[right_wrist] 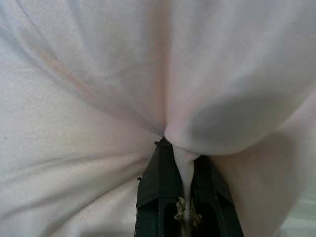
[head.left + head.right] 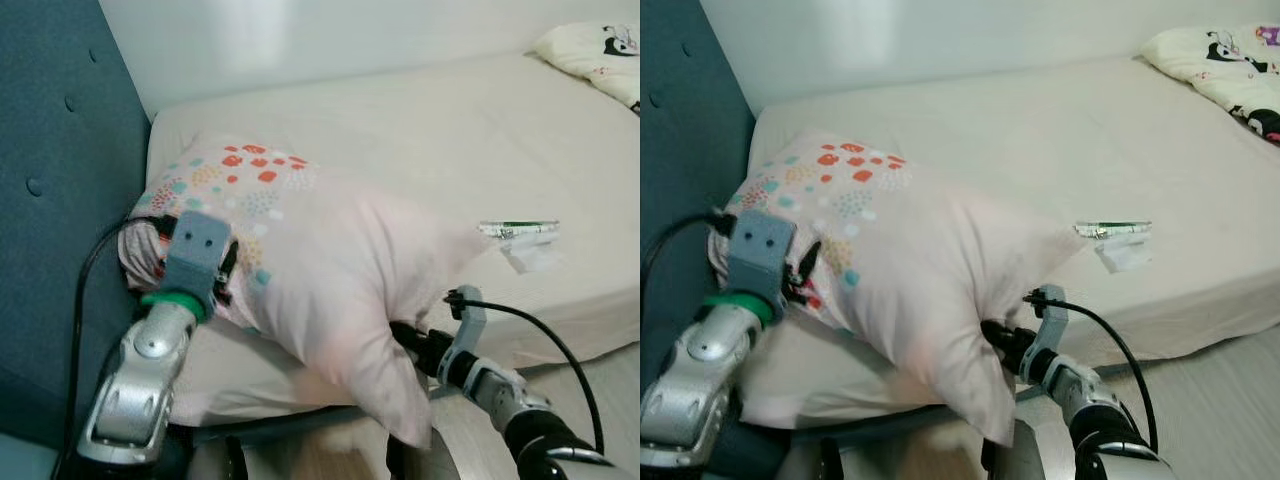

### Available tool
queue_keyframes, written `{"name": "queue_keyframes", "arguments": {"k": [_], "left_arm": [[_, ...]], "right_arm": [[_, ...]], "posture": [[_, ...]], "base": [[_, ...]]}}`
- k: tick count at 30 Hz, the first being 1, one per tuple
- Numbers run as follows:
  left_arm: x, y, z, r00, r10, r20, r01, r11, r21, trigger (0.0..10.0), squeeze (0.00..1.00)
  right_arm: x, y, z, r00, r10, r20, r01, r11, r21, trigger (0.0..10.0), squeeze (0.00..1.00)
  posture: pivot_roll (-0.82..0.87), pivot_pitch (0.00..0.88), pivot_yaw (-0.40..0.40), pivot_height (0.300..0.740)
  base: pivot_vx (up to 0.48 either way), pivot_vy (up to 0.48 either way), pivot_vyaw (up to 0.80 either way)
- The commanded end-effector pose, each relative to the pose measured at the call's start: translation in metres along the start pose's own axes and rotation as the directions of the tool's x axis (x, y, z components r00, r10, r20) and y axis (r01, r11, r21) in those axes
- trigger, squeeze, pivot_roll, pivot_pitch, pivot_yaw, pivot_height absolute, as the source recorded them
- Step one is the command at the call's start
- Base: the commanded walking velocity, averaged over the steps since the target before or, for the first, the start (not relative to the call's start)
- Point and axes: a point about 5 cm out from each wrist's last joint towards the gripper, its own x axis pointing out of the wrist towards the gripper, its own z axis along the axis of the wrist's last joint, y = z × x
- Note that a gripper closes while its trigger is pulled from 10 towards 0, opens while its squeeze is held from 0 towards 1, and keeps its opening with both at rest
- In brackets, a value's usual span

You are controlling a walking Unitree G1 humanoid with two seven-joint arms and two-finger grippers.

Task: Clean up the room

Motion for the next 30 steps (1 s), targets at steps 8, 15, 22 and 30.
{"name": "queue_keyframes", "arguments": {"k": [8, 15, 22, 30], "left_arm": [[0.018, 0.048, 0.056, 0.975, 0.161, 0.152, -0.132, 0.974, -0.183, 10.0, 0.0], [0.02, 0.049, 0.076, 0.958, 0.182, 0.222, -0.127, 0.962, -0.24, 10.0, 0.0], [0.024, 0.047, 0.09, 0.947, 0.175, 0.268, -0.101, 0.958, -0.27, 10.0, 0.0], [0.029, 0.041, 0.123, 0.915, 0.146, 0.375, -0.03, 0.954, -0.298, 10.0, 0.0]], "right_arm": [[0.043, 0.067, 0.025, 0.943, 0.332, 0.018, -0.332, 0.941, 0.063, 10.0, 0.0], [0.066, 0.137, 0.047, 0.774, 0.63, 0.063, -0.632, 0.766, 0.114, 10.0, 0.0], [0.075, 0.188, 0.049, 0.632, 0.774, 0.024, -0.77, 0.625, 0.127, 10.0, 0.0], [0.056, 0.265, 0.029, 0.282, 0.953, -0.11, -0.937, 0.299, 0.18, 10.0, 0.0]], "posture": [[0.07, 0.17, 0.063, 0.575], [0.06, 0.155, 0.057, 0.575], [0.06, 0.14, 0.054, 0.575], [0.07, 0.132, 0.053, 0.575]], "base": [[0.0, 0.0, 0.0], [0.0, 0.0, 0.0], [0.0, 0.0, 0.0], [0.0, 0.0, 0.0]]}}
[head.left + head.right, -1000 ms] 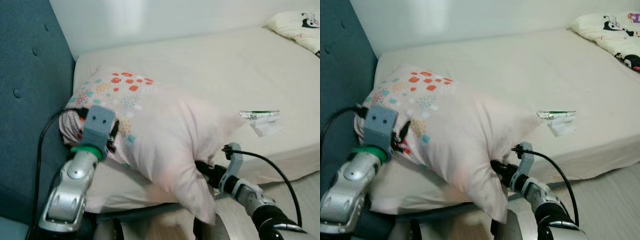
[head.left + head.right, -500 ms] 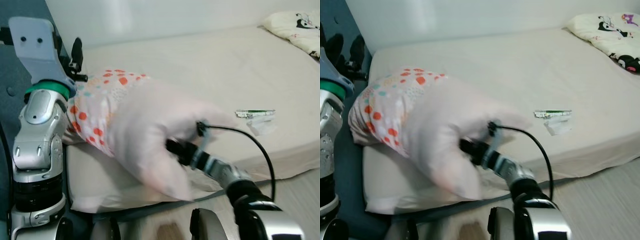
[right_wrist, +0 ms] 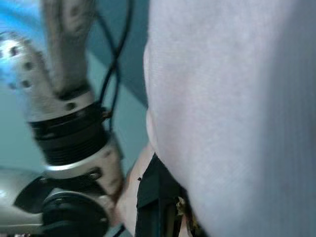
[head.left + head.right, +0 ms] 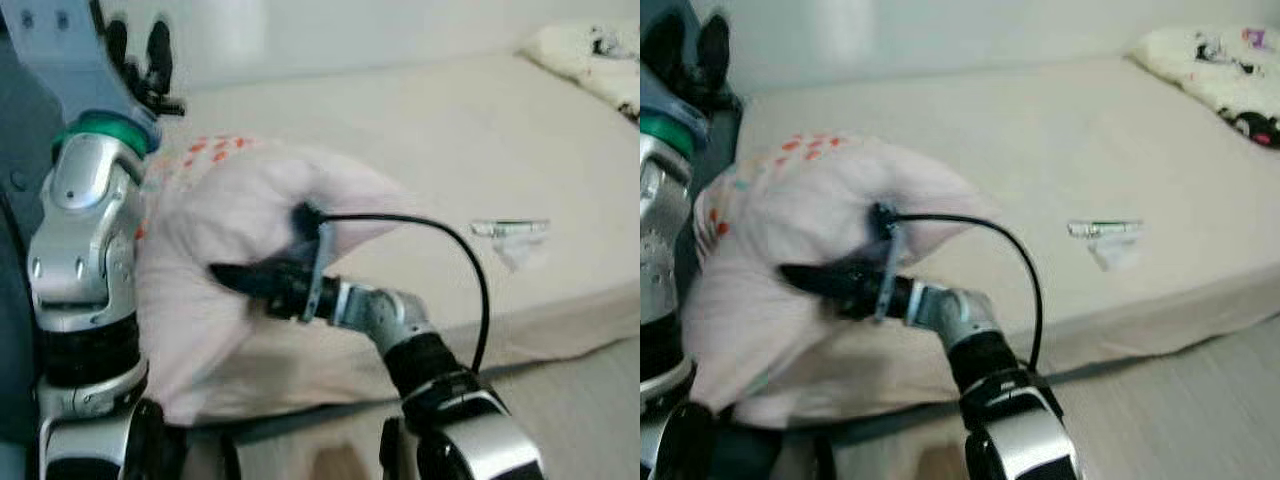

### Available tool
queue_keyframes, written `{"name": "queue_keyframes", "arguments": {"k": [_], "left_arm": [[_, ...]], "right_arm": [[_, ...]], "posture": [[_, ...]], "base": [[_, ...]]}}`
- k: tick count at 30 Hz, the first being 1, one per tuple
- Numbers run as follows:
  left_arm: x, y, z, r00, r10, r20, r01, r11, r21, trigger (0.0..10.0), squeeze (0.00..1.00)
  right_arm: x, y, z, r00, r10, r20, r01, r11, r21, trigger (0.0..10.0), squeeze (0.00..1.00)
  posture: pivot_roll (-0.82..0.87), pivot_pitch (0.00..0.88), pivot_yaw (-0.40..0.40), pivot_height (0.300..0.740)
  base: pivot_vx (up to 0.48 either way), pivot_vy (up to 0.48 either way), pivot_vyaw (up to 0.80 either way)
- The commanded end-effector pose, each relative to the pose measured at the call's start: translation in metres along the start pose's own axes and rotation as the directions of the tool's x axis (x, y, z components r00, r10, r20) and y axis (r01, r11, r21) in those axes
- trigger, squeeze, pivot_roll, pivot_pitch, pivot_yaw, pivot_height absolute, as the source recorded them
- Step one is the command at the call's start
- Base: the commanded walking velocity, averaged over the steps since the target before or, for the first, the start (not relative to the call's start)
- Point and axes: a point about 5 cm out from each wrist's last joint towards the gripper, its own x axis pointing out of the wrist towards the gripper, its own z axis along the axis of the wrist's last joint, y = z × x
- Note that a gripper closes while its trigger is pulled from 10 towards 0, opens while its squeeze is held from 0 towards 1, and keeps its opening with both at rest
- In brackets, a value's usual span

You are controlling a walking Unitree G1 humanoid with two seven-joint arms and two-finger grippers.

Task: Clean up the room

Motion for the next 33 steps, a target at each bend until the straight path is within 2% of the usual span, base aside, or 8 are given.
{"name": "queue_keyframes", "arguments": {"k": [1, 8, 17, 18, 20, 27, 29, 33], "left_arm": [[0.0, 0.003, -0.002, 1.0, 0.005, -0.005, -0.005, 1.0, 0.002, 10.0, 0.0], [-0.002, -0.009, -0.011, 0.999, -0.034, -0.034, 0.033, 0.999, -0.03, 10.0, 0.0], [-0.013, -0.024, -0.025, 0.991, -0.106, -0.085, 0.104, 0.994, -0.022, 10.0, 0.0], [-0.015, -0.026, -0.028, 0.988, -0.118, -0.099, 0.115, 0.993, -0.027, 10.0, 0.0], [-0.022, -0.032, -0.036, 0.98, -0.14, -0.14, 0.136, 0.99, -0.037, 10.0, 0.0], [-0.032, -0.043, -0.048, 0.969, -0.166, -0.184, 0.157, 0.985, -0.066, 10.0, 0.0], [-0.034, -0.045, -0.05, 0.967, -0.169, -0.193, 0.159, 0.985, -0.068, 10.0, 0.0], [-0.037, -0.045, -0.052, 0.964, -0.172, -0.203, 0.162, 0.985, -0.068, 10.0, 0.0]], "right_arm": [[0.019, 0.005, -0.019, 0.996, 0.085, 0.017, -0.086, 0.993, 0.075, 10.0, 0.0], [-0.005, -0.014, -0.043, 0.989, -0.143, -0.044, 0.147, 0.984, 0.104, 10.0, 0.0], [-0.108, -0.058, -0.133, 0.654, -0.733, -0.188, 0.755, 0.612, 0.237, 10.0, 0.0], [-0.115, -0.057, -0.139, 0.634, -0.744, -0.211, 0.773, 0.601, 0.205, 10.0, 0.84], [-0.126, -0.053, -0.145, 0.625, -0.739, -0.252, 0.776, 0.625, 0.092, 10.0, 1.0], [-0.137, -0.036, -0.142, 0.642, -0.678, -0.359, 0.643, 0.731, -0.23, 10.0, 1.0], [-0.147, -0.025, -0.138, 0.603, -0.693, -0.395, 0.566, 0.721, -0.4, 10.0, 0.0], [-0.155, -0.01, -0.121, 0.615, -0.712, -0.339, 0.508, 0.687, -0.52, 10.0, 0.0]], "posture": [[0.07, 0.132, 0.053, 0.575], [0.04, 0.129, 0.052, 0.575], [0.02, 0.122, 0.054, 0.575], [0.02, 0.121, 0.058, 0.575], [0.01, 0.12, 0.061, 0.575], [-0.01, 0.115, 0.06, 0.575], [0.0, 0.118, 0.057, 0.575], [-0.01, 0.119, 0.058, 0.575]], "base": [[0.0, 0.0, 0.0], [0.0, 0.0, 0.0], [0.0, 0.0, 0.0], [0.0, 0.0, 0.0], [0.0, 0.0, 0.0], [0.0, 0.0, 0.0], [0.0, 0.0, 0.0], [0.0, 0.0, 0.0]]}}
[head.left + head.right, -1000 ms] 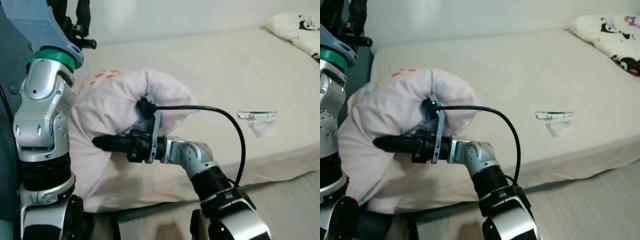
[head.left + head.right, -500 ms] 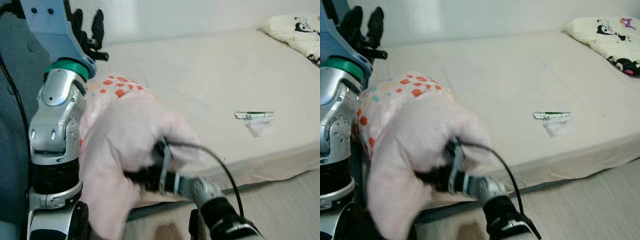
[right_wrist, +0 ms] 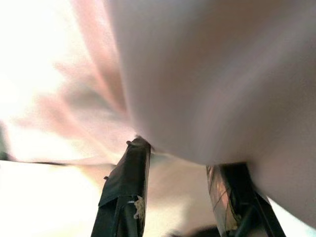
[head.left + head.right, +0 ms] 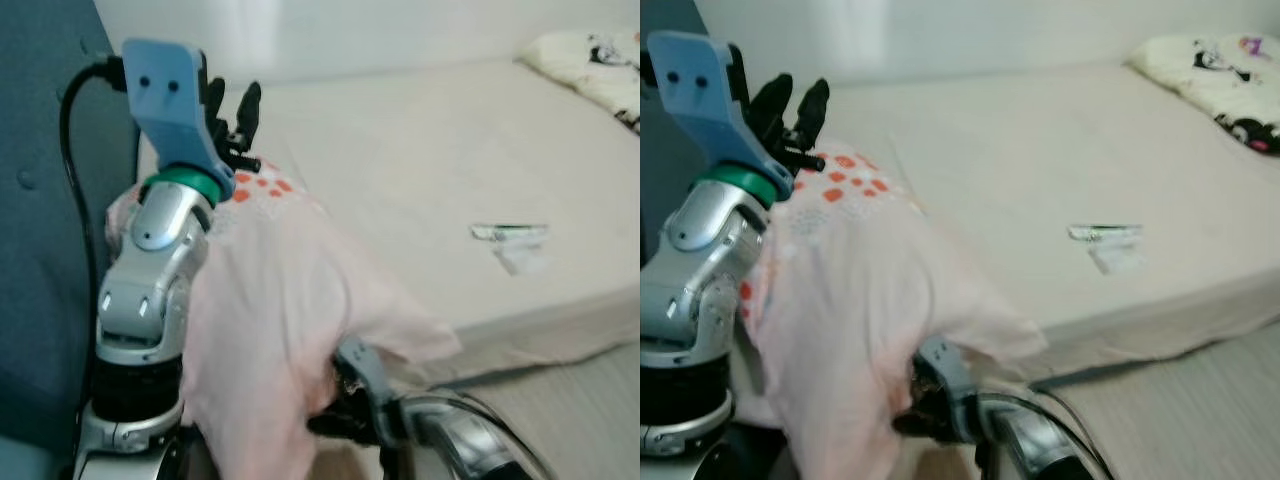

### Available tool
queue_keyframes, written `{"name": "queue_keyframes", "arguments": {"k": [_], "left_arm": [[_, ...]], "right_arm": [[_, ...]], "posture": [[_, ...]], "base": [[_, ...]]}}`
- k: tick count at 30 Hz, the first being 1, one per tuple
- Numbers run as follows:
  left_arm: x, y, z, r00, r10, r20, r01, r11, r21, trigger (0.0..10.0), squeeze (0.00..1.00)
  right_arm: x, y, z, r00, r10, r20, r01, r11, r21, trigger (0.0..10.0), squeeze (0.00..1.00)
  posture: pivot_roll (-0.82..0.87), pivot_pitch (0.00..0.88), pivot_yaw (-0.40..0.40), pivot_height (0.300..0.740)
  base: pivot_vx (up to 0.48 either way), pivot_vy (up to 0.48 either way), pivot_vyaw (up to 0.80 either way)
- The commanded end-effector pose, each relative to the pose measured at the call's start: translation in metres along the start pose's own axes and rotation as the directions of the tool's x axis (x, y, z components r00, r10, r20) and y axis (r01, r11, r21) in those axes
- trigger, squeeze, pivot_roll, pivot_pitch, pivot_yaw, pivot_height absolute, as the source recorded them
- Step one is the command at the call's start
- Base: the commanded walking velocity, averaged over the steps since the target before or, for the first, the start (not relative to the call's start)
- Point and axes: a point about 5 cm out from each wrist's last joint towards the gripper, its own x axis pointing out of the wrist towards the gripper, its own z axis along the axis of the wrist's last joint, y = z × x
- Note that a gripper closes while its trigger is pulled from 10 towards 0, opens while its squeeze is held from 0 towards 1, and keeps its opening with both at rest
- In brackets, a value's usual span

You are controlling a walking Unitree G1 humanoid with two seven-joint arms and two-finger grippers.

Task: Clean up the room

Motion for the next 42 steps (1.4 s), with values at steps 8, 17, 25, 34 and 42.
{"name": "queue_keyframes", "arguments": {"k": [8, 17, 25, 34, 42], "left_arm": [[-0.013, 0.005, -0.023, 0.994, -0.01, -0.107, 0.013, 0.999, 0.033, 10.0, 0.0], [-0.023, 0.005, -0.038, 0.987, -0.004, -0.163, 0.012, 0.999, 0.047, 10.0, 0.0], [-0.037, 0.009, -0.063, 0.955, 0.009, -0.297, 0.007, 0.999, 0.051, 10.0, 0.0], [-0.091, 0.054, -0.14, 0.791, 0.216, -0.573, -0.183, 0.976, 0.115, 10.0, 0.0], [-0.135, 0.108, -0.167, 0.629, 0.481, -0.61, -0.182, 0.855, 0.485, 10.0, 0.0]], "right_arm": [[-0.081, -0.039, 0.075, 0.862, -0.375, 0.34, 0.448, 0.879, -0.166, 10.0, 0.0], [-0.106, -0.014, 0.137, 0.62, -0.254, 0.742, 0.347, 0.937, 0.03, 10.0, 0.0], [-0.113, -0.052, 0.115, 0.519, -0.581, 0.628, 0.61, 0.766, 0.205, 10.0, 0.0], [-0.11, -0.073, 0.095, 0.395, -0.722, 0.568, 0.776, 0.593, 0.215, 10.0, 0.0], [-0.099, -0.089, 0.079, 0.439, -0.758, 0.482, 0.813, 0.564, 0.146, 10.0, 0.0]], "posture": [[-0.03, 0.13, 0.087, 0.575], [-0.03, 0.132, 0.085, 0.575], [-0.03, 0.125, 0.085, 0.575], [-0.04, 0.122, 0.083, 0.575], [-0.02, 0.131, 0.078, 0.575]], "base": [[0.0, 0.0, 0.0], [0.0, 0.0, 0.0], [0.0, 0.0, 0.0], [0.0, 0.0, 0.0], [0.0, 0.0, 0.0]]}}
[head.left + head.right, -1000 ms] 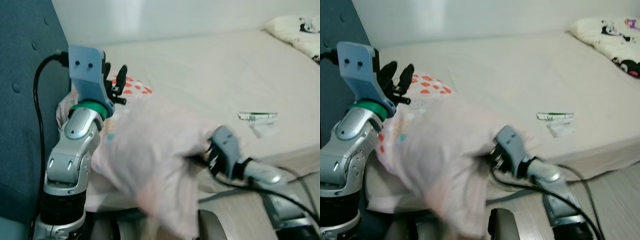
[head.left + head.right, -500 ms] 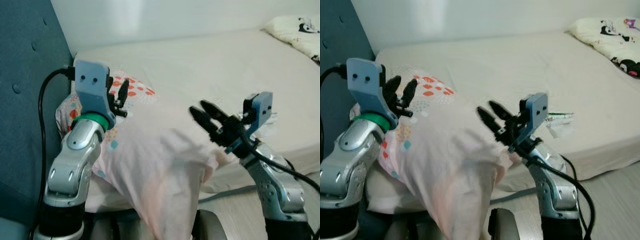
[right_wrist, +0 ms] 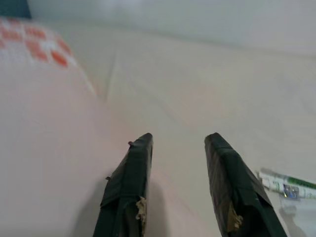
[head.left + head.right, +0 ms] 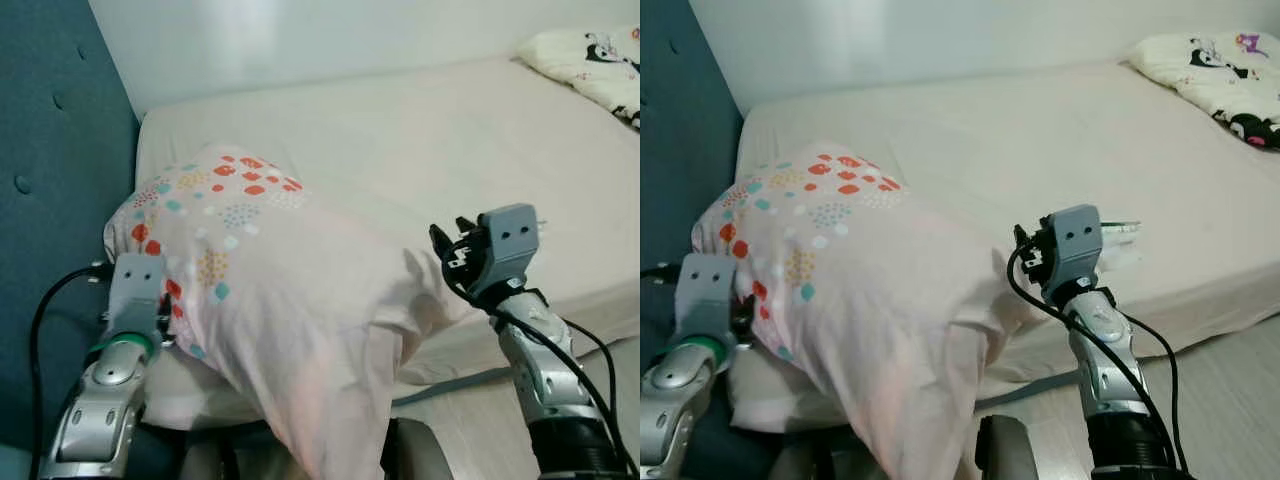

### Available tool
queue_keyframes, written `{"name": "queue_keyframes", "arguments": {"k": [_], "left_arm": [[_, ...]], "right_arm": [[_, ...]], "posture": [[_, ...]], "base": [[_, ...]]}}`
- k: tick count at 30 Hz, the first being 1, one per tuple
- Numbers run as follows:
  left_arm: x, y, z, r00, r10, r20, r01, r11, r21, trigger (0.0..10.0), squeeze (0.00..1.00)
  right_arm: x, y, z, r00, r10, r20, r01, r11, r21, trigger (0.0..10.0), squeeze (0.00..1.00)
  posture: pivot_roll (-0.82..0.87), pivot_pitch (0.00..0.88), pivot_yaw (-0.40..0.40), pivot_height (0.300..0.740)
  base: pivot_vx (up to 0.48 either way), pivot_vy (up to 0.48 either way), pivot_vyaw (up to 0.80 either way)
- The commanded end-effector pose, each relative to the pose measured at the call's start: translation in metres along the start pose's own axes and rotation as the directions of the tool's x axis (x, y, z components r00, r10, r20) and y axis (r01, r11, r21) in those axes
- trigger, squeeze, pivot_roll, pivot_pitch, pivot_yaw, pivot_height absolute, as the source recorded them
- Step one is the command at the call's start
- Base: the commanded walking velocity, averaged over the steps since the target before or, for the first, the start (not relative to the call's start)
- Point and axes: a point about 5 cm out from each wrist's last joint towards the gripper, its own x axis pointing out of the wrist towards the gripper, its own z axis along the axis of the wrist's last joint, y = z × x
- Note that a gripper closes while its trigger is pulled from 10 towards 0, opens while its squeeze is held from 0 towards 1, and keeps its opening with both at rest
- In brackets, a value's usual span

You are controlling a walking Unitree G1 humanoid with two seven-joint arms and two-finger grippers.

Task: Clean up the room

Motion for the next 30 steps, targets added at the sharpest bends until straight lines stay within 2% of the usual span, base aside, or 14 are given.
{"name": "queue_keyframes", "arguments": {"k": [1, 3, 4, 5, 6, 10, 12, 19, 22, 23, 25, 26, 29, 30], "left_arm": [[0.001, 0.006, -0.019, 0.997, 0.042, -0.06, -0.039, 0.998, 0.042, 10.0, 0.0], [0.004, -0.002, -0.027, 0.997, 0.001, -0.08, 0.005, 0.997, 0.082, 10.0, 0.0], [0.004, -0.002, -0.027, 0.997, 0.001, -0.08, 0.005, 0.997, 0.082, 10.0, 0.0], [0.009, -0.02, -0.031, 0.994, -0.058, -0.089, 0.067, 0.993, 0.1, 10.0, 0.0], [0.009, -0.02, -0.031, 0.994, -0.058, -0.089, 0.067, 0.993, 0.1, 10.0, 0.0], [0.02, -0.045, -0.029, 0.991, -0.107, -0.077, 0.115, 0.987, 0.112, 10.0, 0.0], [0.028, -0.061, -0.024, 0.99, -0.125, -0.068, 0.133, 0.984, 0.116, 10.0, 0.0], [0.041, -0.086, -0.006, 0.986, -0.161, -0.05, 0.165, 0.982, 0.095, 10.0, 0.0], [0.049, -0.108, 0.035, 0.972, -0.233, 0.015, 0.233, 0.972, -0.028, 10.0, 0.0], [0.049, -0.108, 0.035, 0.972, -0.233, 0.015, 0.233, 0.972, -0.028, 10.0, 0.0], [0.049, -0.12, 0.068, 0.952, -0.293, 0.089, 0.302, 0.946, -0.117, 10.0, 0.0], [0.049, -0.12, 0.068, 0.952, -0.293, 0.089, 0.302, 0.946, -0.117, 10.0, 0.0], [0.042, -0.137, 0.125, 0.901, -0.365, 0.232, 0.412, 0.889, -0.202, 10.0, 0.0], [0.042, -0.137, 0.125, 0.901, -0.365, 0.232, 0.412, 0.889, -0.202, 10.0, 0.0]], "right_arm": [[-0.001, 0.0, -0.018, 0.997, -0.004, -0.073, 0.0, 0.999, -0.049, 10.0, 0.0], [-0.001, -0.002, -0.034, 0.984, -0.025, -0.174, 0.005, 0.994, -0.112, 10.0, 0.0], [-0.001, -0.002, -0.034, 0.984, -0.025, -0.174, 0.005, 0.994, -0.112, 10.0, 0.0], [-0.002, -0.007, -0.051, 0.956, -0.072, -0.283, 0.016, 0.981, -0.193, 10.0, 0.0], [-0.002, -0.007, -0.051, 0.956, -0.072, -0.283, 0.016, 0.981, -0.193, 10.0, 0.0], [-0.006, -0.016, -0.066, 0.924, -0.131, -0.358, 0.025, 0.957, -0.288, 10.0, 0.0], [-0.006, -0.019, -0.071, 0.916, -0.139, -0.376, 0.019, 0.952, -0.306, 10.0, 0.0], [-0.003, -0.016, -0.075, 0.918, -0.108, -0.381, 0.01, 0.968, -0.25, 10.0, 0.0], [0.003, -0.005, -0.075, 0.929, -0.047, -0.366, -0.031, 0.978, -0.206, 10.0, 0.0], [0.003, -0.005, -0.075, 0.929, -0.047, -0.366, -0.031, 0.978, -0.206, 10.0, 0.0], [0.004, 0.003, -0.075, 0.932, -0.006, -0.362, -0.065, 0.981, -0.182, 10.0, 0.0], [0.004, 0.003, -0.075, 0.932, -0.006, -0.362, -0.065, 0.981, -0.182, 10.0, 0.0], [0.007, 0.018, -0.078, 0.931, 0.056, -0.361, -0.114, 0.983, -0.141, 10.0, 0.0], [0.007, 0.018, -0.078, 0.931, 0.056, -0.361, -0.114, 0.983, -0.141, 10.0, 0.0]], "posture": [[-0.02, 0.135, 0.076, 0.575], [-0.02, 0.141, 0.077, 0.575], [-0.02, 0.141, 0.077, 0.575], [-0.03, 0.15, 0.079, 0.575], [-0.03, 0.15, 0.079, 0.575], [-0.04, 0.164, 0.084, 0.575], [-0.05, 0.171, 0.087, 0.575], [-0.05, 0.174, 0.089, 0.575], [-0.06, 0.175, 0.093, 0.575], [-0.06, 0.175, 0.093, 0.575], [-0.06, 0.174, 0.093, 0.575], [-0.06, 0.174, 0.093, 0.575], [-0.05, 0.168, 0.095, 0.575], [-0.05, 0.168, 0.095, 0.575]], "base": [[0.0, 0.0, 0.0], [0.0, 0.0, 0.0], [0.0, 0.0, 0.0], [0.0, 0.0, 0.0], [0.0, 0.0, 0.0], [0.0, 0.0, 0.0], [0.0, 0.0, 0.0], [0.0, 0.0, 0.0], [0.0, 0.0, 0.0], [0.0, 0.0, 0.0], [0.0, 0.0, 0.0], [0.0, 0.0, 0.0], [0.0, 0.0, 0.0], [0.0, 0.0, 0.0]]}}
